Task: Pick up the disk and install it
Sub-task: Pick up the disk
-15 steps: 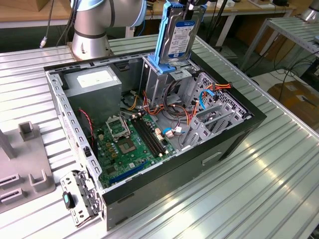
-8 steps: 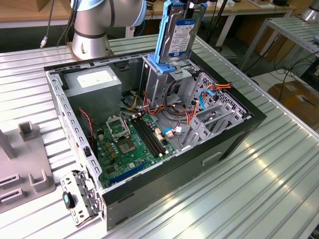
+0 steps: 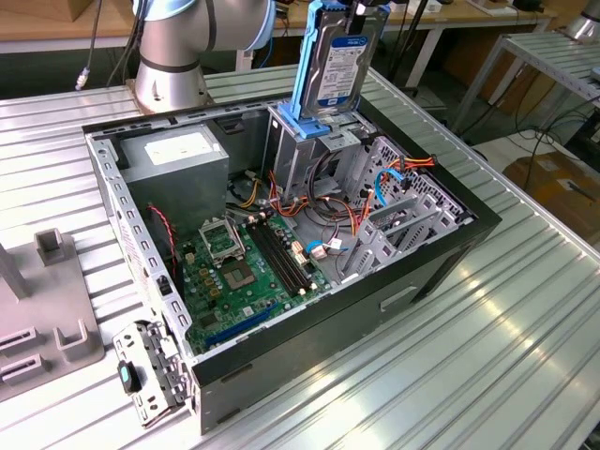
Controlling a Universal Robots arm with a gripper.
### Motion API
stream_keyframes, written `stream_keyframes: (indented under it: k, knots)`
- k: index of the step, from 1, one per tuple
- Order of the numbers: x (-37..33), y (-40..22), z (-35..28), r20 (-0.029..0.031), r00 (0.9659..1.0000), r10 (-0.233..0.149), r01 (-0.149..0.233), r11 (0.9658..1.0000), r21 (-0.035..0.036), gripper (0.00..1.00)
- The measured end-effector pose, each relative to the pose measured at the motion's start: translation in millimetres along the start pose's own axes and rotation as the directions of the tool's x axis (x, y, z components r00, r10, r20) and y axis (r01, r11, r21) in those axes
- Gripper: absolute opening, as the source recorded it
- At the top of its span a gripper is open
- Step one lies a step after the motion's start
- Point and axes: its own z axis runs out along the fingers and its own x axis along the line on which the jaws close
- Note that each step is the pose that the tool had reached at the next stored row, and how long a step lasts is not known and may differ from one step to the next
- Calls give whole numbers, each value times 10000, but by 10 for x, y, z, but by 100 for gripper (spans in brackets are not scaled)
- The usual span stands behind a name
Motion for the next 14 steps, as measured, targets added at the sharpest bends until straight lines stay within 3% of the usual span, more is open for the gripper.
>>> stream_keyframes:
  k: [5, 14]
  knots:
    - [16, 0, 0, -5, 10000, 1, -1, 10000, 0, 35]
    - [117, -6, 1, -4, 10000, 0, 0, 10000, 0, 35]
